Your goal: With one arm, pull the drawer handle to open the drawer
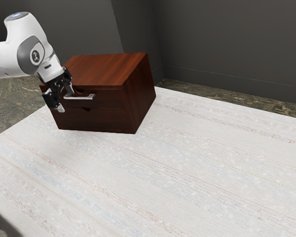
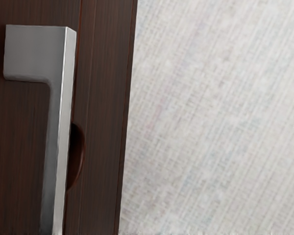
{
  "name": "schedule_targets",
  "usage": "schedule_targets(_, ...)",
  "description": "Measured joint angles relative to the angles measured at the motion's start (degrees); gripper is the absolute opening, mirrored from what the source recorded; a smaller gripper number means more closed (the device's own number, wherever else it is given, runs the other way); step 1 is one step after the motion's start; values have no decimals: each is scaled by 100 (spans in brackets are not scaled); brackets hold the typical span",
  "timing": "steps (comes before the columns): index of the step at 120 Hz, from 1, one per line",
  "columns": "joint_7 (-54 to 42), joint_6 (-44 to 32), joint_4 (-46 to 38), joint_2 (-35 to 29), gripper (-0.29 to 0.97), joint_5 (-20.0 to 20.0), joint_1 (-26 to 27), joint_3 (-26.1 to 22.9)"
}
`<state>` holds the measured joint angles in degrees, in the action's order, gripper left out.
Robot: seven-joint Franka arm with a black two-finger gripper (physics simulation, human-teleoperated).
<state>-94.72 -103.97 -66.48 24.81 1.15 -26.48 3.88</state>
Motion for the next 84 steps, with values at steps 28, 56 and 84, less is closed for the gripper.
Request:
schedule_targets(28, 131, -24, 75, 76, 68, -50, 2, 7)
schedule_targets(56, 222, -35, 80, 124, 68, -108, 3, -1)
schedule_targets(84, 300, -45, 81, 167, 62, -125, 9, -3)
